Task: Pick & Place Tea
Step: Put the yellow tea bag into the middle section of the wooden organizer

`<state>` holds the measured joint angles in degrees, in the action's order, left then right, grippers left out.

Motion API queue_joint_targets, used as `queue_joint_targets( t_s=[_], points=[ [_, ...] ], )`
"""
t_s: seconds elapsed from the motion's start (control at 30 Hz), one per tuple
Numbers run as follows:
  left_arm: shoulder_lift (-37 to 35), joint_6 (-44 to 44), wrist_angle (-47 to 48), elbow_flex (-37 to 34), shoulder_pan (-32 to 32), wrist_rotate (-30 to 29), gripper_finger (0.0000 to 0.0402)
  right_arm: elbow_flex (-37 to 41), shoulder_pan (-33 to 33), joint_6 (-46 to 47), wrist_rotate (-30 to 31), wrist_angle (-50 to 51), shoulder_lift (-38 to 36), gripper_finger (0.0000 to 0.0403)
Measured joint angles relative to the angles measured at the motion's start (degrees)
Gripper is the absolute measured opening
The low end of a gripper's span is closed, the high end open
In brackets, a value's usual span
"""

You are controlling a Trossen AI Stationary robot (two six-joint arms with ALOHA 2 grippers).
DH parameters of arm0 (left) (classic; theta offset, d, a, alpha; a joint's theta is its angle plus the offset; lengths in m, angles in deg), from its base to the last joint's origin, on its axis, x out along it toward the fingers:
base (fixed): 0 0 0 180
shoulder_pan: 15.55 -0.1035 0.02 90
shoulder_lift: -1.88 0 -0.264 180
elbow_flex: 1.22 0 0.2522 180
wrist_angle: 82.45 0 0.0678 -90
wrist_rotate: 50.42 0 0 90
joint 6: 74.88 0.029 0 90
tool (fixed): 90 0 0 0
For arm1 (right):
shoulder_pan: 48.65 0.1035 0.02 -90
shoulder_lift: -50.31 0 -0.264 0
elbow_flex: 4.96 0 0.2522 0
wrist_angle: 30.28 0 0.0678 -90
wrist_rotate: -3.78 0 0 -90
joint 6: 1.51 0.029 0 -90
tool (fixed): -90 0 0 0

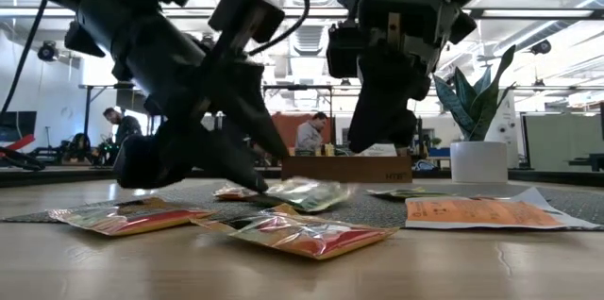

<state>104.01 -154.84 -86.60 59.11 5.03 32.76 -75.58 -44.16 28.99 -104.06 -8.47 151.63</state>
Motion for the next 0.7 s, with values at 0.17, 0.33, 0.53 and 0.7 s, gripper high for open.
queue_joint_targets(
  t_s=[0.17,0.33,0.53,0.7],
  points=[
    [1.7,-0.3,-0.3,0.0,-0.2,0.0,0.0138,0.0,0.0,2.9,-0.1,-0.8,0.6,0.0068],
    [2.6,-1.3,-0.6,0.1,-0.9,0.0,0.0138,0.0,0.0,4.3,-0.5,-2.9,2.8,0.0068],
    [2.7,0.4,-0.2,0.1,-1.7,-0.1,0.0138,-0.4,0.0,6.7,-0.8,-3.0,4.2,0.0068],
    [2.7,0.6,-0.1,0.0,-2.2,-0.1,0.0138,-0.4,-0.1,10.4,-5.6,-3.1,5.3,0.0068]
  ],
)
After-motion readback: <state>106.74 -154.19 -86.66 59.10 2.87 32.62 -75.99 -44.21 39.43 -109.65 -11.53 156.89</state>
